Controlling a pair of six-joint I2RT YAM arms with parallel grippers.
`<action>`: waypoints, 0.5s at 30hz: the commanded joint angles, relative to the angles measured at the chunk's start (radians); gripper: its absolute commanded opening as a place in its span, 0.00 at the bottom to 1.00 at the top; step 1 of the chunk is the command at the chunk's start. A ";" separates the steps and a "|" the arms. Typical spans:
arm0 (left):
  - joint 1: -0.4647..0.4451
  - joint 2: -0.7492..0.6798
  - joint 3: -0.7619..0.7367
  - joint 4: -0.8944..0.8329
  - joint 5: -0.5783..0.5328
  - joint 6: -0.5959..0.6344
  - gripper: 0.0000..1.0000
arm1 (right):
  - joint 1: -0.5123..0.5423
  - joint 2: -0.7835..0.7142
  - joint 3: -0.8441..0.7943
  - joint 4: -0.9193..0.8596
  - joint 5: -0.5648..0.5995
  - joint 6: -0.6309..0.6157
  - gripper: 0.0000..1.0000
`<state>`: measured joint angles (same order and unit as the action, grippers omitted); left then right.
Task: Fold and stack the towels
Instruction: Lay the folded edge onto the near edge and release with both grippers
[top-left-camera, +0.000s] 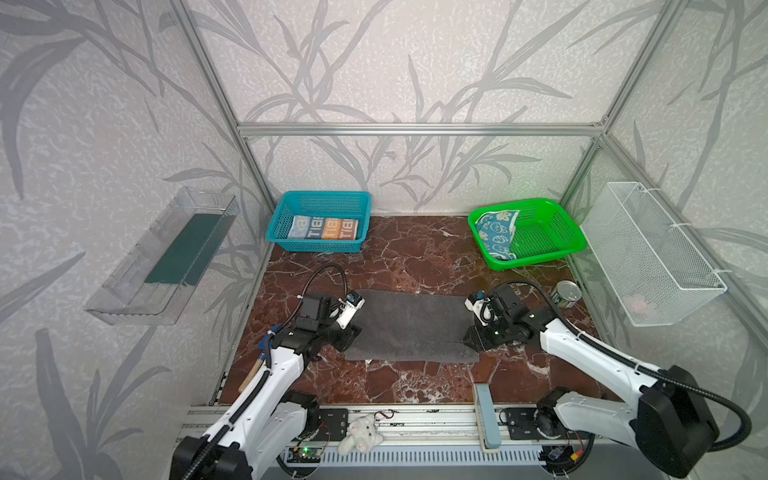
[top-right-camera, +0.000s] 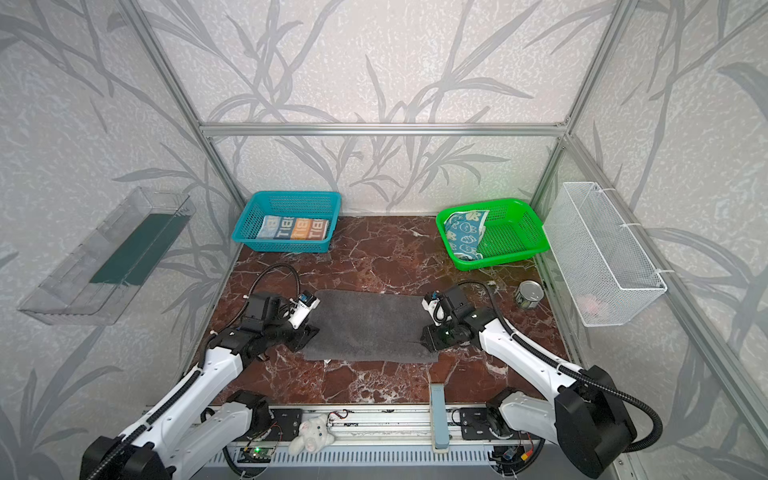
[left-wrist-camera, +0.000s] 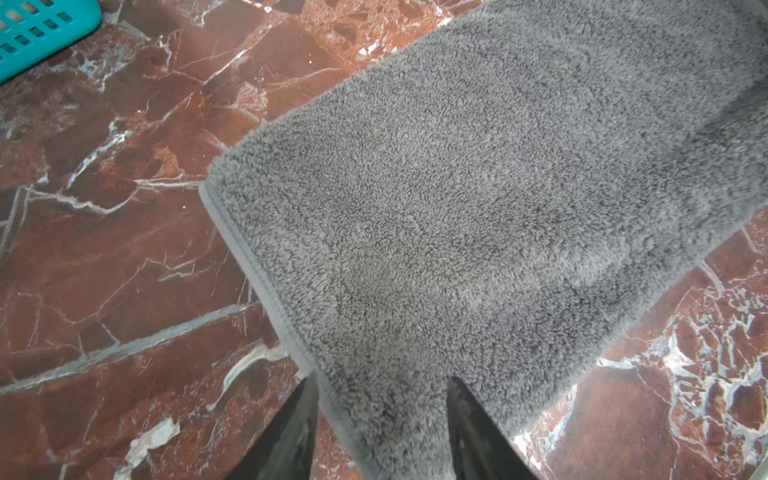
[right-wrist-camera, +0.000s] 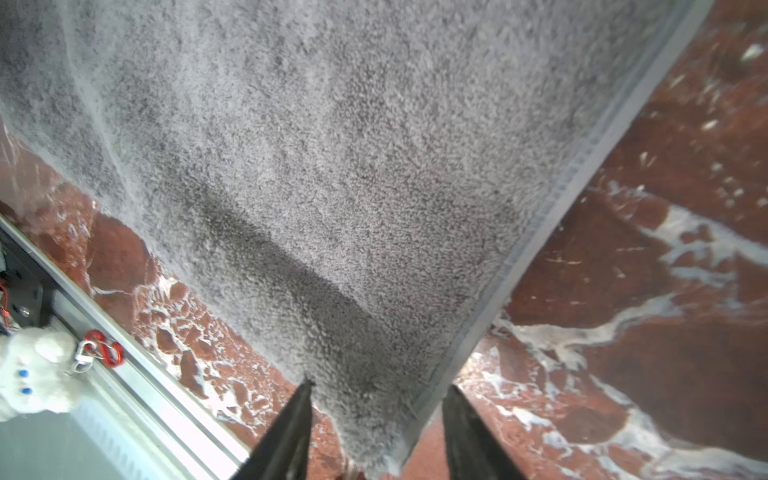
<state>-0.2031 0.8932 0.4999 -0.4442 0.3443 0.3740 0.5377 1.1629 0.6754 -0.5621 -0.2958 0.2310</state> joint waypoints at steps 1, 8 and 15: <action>-0.005 -0.044 0.006 -0.012 -0.076 0.034 0.54 | 0.006 -0.063 0.005 -0.025 0.010 -0.031 0.59; -0.004 -0.048 0.098 0.059 -0.070 -0.083 0.59 | 0.005 -0.091 0.037 0.091 -0.001 -0.091 0.57; -0.007 0.153 0.251 0.049 0.093 -0.368 0.60 | 0.009 0.092 0.104 0.159 -0.161 -0.061 0.19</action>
<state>-0.2043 0.9882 0.7033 -0.3901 0.3523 0.1692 0.5381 1.1984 0.7387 -0.4343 -0.3775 0.1642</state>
